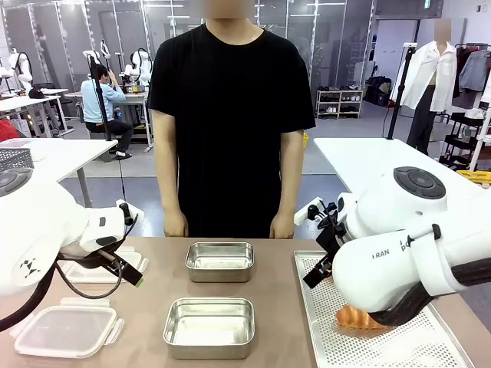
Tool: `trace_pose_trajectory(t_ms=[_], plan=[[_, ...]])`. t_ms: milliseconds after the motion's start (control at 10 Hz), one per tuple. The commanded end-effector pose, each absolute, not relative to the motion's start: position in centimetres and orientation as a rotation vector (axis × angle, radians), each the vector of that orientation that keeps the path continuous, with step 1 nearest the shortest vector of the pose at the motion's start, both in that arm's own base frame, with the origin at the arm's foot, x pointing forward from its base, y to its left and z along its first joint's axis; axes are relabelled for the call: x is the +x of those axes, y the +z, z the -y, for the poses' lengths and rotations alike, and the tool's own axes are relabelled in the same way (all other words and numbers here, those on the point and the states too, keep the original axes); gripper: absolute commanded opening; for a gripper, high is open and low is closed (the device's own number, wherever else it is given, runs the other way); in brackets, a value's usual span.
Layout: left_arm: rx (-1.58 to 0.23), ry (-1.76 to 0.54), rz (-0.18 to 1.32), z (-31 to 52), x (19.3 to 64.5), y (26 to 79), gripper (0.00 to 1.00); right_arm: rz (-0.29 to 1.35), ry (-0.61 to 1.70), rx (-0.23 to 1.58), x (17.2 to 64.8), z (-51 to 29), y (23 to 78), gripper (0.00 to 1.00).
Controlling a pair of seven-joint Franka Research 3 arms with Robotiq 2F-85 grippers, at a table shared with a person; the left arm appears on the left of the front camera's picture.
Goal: Place the bread into the airtight container.
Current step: Pick up a Butter Roll and place it into an empty Airtight Container.
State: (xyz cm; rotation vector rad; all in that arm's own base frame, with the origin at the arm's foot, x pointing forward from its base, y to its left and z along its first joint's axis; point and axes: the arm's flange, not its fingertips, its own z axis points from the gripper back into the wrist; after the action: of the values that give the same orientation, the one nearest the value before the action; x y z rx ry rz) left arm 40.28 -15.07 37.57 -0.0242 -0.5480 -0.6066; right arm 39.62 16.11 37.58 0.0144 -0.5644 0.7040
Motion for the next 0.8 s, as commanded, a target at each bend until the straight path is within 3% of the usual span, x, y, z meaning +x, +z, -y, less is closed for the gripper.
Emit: trace_pose_trajectory(t_ms=[0,400,700], plan=[[-0.069,-0.599,0.506,14.2,41.0,41.5,1.0,0.507,0.699,0.046,39.9,-15.0,41.9,1.0],[-0.221,-0.563,0.402,10.2,40.1,54.8,1.0,0.458,0.671,0.085,39.4,-10.6,55.4,1.0],[-0.266,-0.57,0.428,6.8,34.7,68.8,1.0,0.475,0.653,0.093,33.5,-7.2,67.2,1.0]])
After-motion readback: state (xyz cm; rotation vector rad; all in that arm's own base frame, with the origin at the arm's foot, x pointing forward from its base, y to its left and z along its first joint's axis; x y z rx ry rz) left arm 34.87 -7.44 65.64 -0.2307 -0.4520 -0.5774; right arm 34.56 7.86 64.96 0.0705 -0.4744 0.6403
